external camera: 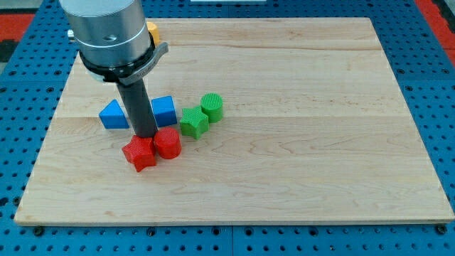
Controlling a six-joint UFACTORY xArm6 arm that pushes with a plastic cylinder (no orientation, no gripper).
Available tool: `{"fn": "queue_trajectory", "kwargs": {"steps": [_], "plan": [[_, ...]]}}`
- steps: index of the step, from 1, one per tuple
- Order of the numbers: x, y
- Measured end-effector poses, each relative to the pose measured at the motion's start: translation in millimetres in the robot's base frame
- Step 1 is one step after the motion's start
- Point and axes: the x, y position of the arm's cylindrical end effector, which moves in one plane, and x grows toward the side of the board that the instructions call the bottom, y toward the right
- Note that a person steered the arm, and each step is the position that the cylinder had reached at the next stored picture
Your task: Place your arm vertically to the top of the blue cube
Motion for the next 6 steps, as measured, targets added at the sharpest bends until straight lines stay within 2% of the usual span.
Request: {"fn": "queue_trajectory", "kwargs": {"steps": [1, 2, 3, 4, 5, 6], "plan": [[0.0, -30.1], [-3.2, -98.6], [-52.8, -101.0], [-87.8, -93.2], [-126.5, 9.0], [-139.7, 14.7]]}}
